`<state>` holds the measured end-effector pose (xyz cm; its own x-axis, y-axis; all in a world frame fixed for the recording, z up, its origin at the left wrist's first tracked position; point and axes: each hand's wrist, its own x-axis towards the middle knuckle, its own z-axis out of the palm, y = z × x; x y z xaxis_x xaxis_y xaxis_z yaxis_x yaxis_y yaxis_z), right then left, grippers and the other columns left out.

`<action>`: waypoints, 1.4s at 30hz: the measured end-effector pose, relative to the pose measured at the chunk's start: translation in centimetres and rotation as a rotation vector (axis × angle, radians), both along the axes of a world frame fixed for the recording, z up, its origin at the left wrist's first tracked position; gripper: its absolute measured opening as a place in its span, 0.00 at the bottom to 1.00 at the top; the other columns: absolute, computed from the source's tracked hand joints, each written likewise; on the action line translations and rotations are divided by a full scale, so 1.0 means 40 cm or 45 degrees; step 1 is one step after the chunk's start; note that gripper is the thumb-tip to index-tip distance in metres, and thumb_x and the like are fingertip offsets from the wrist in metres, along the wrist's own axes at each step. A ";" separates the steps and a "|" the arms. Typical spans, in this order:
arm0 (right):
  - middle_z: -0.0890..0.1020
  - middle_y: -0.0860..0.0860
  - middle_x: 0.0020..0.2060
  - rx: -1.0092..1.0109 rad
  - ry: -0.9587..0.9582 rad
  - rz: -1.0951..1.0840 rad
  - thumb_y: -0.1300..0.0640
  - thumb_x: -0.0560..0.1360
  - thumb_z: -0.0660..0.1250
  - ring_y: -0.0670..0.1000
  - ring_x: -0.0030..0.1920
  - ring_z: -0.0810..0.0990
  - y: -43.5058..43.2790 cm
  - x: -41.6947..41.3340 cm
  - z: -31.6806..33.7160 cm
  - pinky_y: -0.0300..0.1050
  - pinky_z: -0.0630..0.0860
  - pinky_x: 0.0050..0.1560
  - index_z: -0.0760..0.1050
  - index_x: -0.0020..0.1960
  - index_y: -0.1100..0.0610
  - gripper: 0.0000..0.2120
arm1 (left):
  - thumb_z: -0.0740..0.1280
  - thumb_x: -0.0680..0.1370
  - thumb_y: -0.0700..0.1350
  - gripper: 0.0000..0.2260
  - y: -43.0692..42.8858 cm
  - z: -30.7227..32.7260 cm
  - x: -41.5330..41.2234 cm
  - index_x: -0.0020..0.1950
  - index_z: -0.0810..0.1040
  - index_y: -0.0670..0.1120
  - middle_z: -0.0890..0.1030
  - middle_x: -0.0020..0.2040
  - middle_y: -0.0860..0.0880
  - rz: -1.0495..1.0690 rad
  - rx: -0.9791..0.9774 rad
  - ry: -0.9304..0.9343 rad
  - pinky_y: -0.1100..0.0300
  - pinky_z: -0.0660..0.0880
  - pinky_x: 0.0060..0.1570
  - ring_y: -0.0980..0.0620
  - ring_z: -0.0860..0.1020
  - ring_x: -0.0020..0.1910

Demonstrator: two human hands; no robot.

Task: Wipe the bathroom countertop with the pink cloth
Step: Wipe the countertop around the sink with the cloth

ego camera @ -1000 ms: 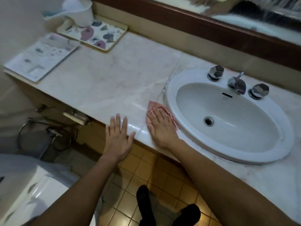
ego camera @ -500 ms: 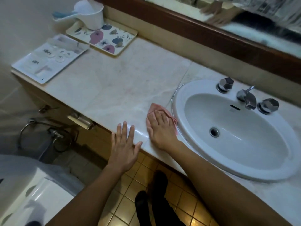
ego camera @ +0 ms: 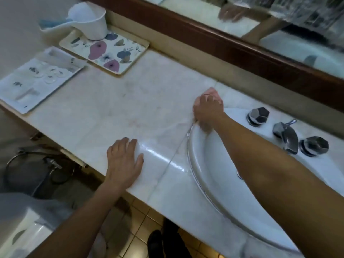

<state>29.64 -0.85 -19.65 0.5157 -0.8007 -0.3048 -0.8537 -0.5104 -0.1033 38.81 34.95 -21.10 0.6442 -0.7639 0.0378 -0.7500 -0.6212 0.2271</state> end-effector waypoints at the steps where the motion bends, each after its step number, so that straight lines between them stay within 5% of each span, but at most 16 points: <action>1: 0.68 0.62 0.74 0.022 0.031 -0.073 0.45 0.75 0.44 0.65 0.73 0.68 -0.044 -0.008 0.002 0.64 0.65 0.72 0.62 0.78 0.59 0.35 | 0.56 0.80 0.58 0.27 -0.040 -0.006 0.029 0.74 0.71 0.44 0.73 0.71 0.38 0.015 0.005 0.009 0.41 0.65 0.69 0.37 0.70 0.71; 3: 0.67 0.63 0.74 -0.003 0.047 -0.217 0.45 0.76 0.46 0.67 0.73 0.67 -0.119 -0.035 0.006 0.65 0.66 0.72 0.62 0.77 0.60 0.34 | 0.55 0.81 0.59 0.30 -0.117 -0.019 0.078 0.79 0.67 0.46 0.68 0.77 0.38 0.012 0.022 0.035 0.40 0.59 0.74 0.36 0.64 0.77; 7: 0.48 0.60 0.83 0.014 0.087 -0.355 0.44 0.84 0.49 0.65 0.82 0.47 -0.177 -0.057 0.000 0.65 0.48 0.79 0.46 0.84 0.57 0.33 | 0.55 0.82 0.60 0.30 -0.189 -0.049 0.110 0.82 0.62 0.51 0.62 0.82 0.41 -0.049 0.038 0.015 0.40 0.53 0.77 0.38 0.57 0.81; 11: 0.50 0.58 0.84 0.008 0.065 -0.385 0.44 0.84 0.49 0.67 0.82 0.47 -0.169 -0.020 -0.025 0.70 0.47 0.77 0.48 0.84 0.57 0.32 | 0.57 0.81 0.60 0.30 -0.189 -0.049 0.105 0.82 0.61 0.52 0.61 0.82 0.42 -0.034 0.047 -0.001 0.41 0.54 0.78 0.39 0.57 0.82; 14: 0.54 0.56 0.83 -0.031 -0.028 -0.048 0.48 0.83 0.51 0.65 0.82 0.50 -0.129 0.034 -0.026 0.67 0.48 0.78 0.53 0.82 0.54 0.29 | 0.57 0.81 0.60 0.30 -0.191 -0.047 0.110 0.82 0.62 0.52 0.61 0.83 0.43 -0.031 0.065 0.002 0.41 0.55 0.78 0.40 0.57 0.82; 20: 0.63 0.51 0.81 0.277 -0.292 1.036 0.42 0.82 0.48 0.55 0.81 0.56 0.080 0.094 -0.020 0.54 0.49 0.79 0.66 0.79 0.49 0.29 | 0.57 0.82 0.61 0.30 -0.188 -0.044 0.110 0.82 0.63 0.52 0.61 0.83 0.45 -0.016 0.035 0.003 0.43 0.54 0.79 0.42 0.58 0.82; 22: 0.65 0.50 0.81 0.283 -0.365 0.995 0.41 0.82 0.50 0.54 0.81 0.59 0.033 0.094 -0.019 0.48 0.49 0.78 0.69 0.78 0.49 0.28 | 0.58 0.82 0.61 0.30 -0.189 -0.047 0.109 0.82 0.63 0.51 0.61 0.83 0.46 -0.010 0.017 -0.006 0.43 0.54 0.79 0.42 0.57 0.83; 26: 0.63 0.53 0.81 0.019 -0.363 0.564 0.37 0.79 0.40 0.58 0.81 0.59 -0.147 0.213 -0.043 0.57 0.52 0.80 0.66 0.80 0.50 0.36 | 0.58 0.82 0.61 0.30 -0.186 -0.054 0.109 0.82 0.63 0.51 0.61 0.83 0.46 -0.018 -0.005 -0.017 0.42 0.55 0.79 0.43 0.56 0.83; 29: 0.60 0.53 0.82 0.001 -0.326 0.381 0.42 0.81 0.43 0.58 0.82 0.55 -0.146 0.378 -0.039 0.62 0.49 0.79 0.63 0.80 0.49 0.31 | 0.59 0.82 0.60 0.29 -0.185 -0.059 0.114 0.82 0.65 0.50 0.62 0.83 0.45 -0.011 -0.074 -0.011 0.42 0.55 0.79 0.43 0.57 0.83; 35: 0.64 0.47 0.81 0.331 -0.401 0.938 0.46 0.77 0.54 0.52 0.82 0.56 -0.029 0.479 -0.030 0.54 0.47 0.81 0.70 0.77 0.46 0.29 | 0.60 0.83 0.58 0.27 -0.188 -0.062 0.106 0.81 0.66 0.50 0.62 0.83 0.45 -0.014 -0.112 -0.014 0.41 0.56 0.79 0.43 0.57 0.83; 40: 0.61 0.50 0.82 0.034 -0.347 0.529 0.42 0.80 0.48 0.53 0.82 0.55 -0.120 0.573 -0.028 0.57 0.49 0.81 0.66 0.79 0.46 0.30 | 0.59 0.83 0.57 0.28 -0.188 -0.068 0.118 0.81 0.65 0.50 0.62 0.83 0.44 -0.027 -0.138 0.034 0.41 0.54 0.79 0.43 0.55 0.83; 42: 0.62 0.52 0.82 0.019 -0.344 0.595 0.42 0.80 0.47 0.55 0.82 0.56 -0.031 0.599 -0.029 0.58 0.50 0.80 0.67 0.79 0.46 0.30 | 0.59 0.83 0.57 0.28 -0.185 -0.069 0.118 0.81 0.65 0.50 0.62 0.83 0.44 -0.031 -0.137 0.049 0.41 0.53 0.80 0.43 0.55 0.84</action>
<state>53.59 -2.11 -20.81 0.8776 -0.4638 -0.1214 -0.4779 -0.8264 -0.2977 43.53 27.55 -23.87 0.6283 -0.7720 0.0961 -0.7538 -0.5736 0.3207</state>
